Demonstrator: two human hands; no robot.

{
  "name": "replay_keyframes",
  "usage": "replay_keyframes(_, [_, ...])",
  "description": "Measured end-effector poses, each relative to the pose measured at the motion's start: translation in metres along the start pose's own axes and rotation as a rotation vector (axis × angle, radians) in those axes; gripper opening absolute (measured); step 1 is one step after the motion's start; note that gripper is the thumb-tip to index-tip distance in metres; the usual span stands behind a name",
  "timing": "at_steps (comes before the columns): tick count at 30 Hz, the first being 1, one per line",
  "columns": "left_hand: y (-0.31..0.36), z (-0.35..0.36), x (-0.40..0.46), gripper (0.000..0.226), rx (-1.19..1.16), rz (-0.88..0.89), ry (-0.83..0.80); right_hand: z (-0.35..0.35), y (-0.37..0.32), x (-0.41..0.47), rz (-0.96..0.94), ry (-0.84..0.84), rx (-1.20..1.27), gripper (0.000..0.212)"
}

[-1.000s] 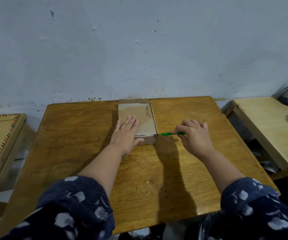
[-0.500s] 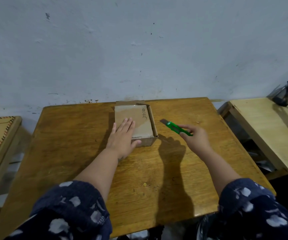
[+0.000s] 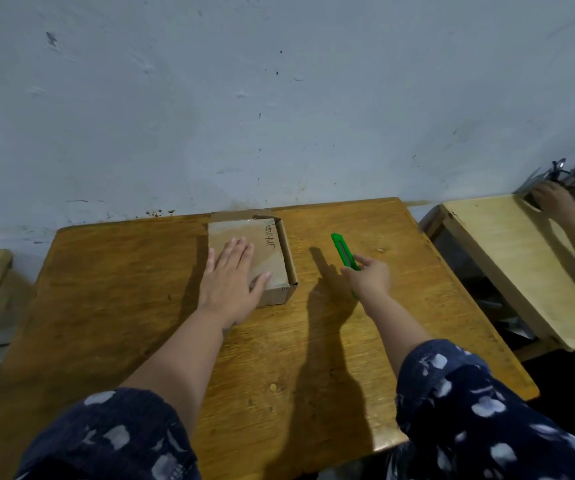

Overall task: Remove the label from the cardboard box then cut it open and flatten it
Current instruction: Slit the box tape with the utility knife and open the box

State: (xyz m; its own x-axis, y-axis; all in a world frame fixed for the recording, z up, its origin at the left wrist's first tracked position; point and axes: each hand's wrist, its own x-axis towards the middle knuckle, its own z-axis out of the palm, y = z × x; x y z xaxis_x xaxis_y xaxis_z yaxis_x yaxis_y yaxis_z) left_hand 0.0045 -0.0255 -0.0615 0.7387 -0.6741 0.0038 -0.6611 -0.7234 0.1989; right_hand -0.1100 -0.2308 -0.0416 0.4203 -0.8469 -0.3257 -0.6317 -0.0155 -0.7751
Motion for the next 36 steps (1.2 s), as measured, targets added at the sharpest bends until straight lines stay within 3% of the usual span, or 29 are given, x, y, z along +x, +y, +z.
replay_keyframes(5, [0.000,0.011,0.002,0.067,0.060,-0.023,-0.039,0.013,0.017,0.028,0.032,-0.010,-0.194,0.039])
replay_keyframes(11, [0.000,0.016,0.003,0.070,0.072,-0.020,0.029,0.024,0.032,0.054,-0.026,0.049,-0.290,0.053])
replay_keyframes(16, [-0.002,0.018,0.001,0.074,0.082,-0.023,0.043,0.028,0.019,0.044,-0.208,0.147,-0.469,0.050])
replay_keyframes(21, [-0.002,0.017,0.002,0.070,0.081,-0.027,0.040,0.062,-0.011,0.011,-0.430,-0.100,-0.100,0.033])
replay_keyframes(27, [-0.002,0.017,-0.001,0.071,0.060,-0.030,0.044,0.082,-0.008,-0.016,-0.480,-0.210,-0.027,0.033])
replay_keyframes(31, [-0.016,0.013,-0.011,0.068,0.078,-0.048,0.053,0.074,-0.003,-0.008,-0.323,-0.235,-0.095,0.033])
replay_keyframes(36, [-0.038,0.005,-0.026,0.075,0.083,-0.044,0.037,0.086,0.001,-0.012,-0.305,-0.293,-0.330,0.042])
